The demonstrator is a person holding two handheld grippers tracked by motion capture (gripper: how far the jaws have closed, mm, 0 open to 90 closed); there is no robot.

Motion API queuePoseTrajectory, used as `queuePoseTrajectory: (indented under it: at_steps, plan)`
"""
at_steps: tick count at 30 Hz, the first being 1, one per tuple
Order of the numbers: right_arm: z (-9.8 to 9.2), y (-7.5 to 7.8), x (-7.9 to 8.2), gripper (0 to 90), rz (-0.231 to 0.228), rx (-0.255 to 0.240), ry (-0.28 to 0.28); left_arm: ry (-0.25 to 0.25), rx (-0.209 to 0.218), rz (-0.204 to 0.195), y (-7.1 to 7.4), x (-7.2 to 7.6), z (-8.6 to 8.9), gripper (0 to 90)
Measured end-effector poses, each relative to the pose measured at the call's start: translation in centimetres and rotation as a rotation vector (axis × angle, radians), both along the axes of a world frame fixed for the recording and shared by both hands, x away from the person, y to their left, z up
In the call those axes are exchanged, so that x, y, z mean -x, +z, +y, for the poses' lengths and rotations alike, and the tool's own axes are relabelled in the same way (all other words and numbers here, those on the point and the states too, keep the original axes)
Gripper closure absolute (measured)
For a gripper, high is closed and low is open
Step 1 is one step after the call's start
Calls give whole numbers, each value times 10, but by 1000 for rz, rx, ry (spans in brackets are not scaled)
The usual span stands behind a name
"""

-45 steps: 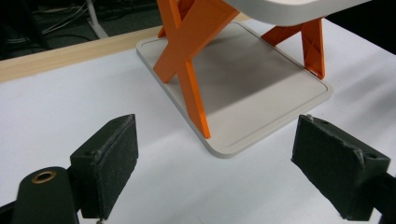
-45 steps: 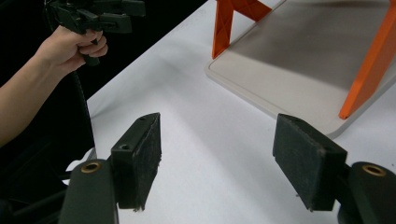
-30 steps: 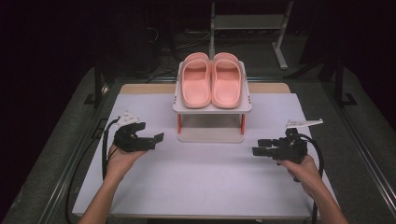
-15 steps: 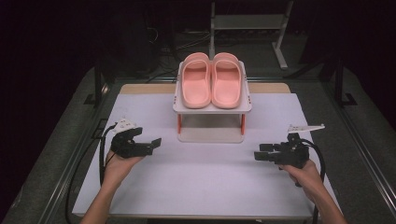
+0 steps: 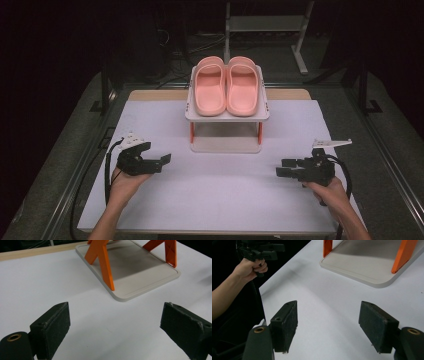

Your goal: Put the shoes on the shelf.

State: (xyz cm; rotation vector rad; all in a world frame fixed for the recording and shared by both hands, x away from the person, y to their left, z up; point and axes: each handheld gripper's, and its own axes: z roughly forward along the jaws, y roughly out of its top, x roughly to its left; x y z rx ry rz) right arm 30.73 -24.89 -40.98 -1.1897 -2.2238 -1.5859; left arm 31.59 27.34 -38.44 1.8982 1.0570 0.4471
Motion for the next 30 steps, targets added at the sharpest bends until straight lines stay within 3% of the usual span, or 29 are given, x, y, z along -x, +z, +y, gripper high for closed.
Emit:
queuePoseTrajectory:
  at_steps: [8, 30]
  plan:
    - [-3, -6, 6, 306, 9, 3, -2, 15, 21, -4, -4, 7, 6, 80]
    - [-10, -14, 23, 306, 7, 0, -9, 25, 17, 10, -19, 24, 14, 79]
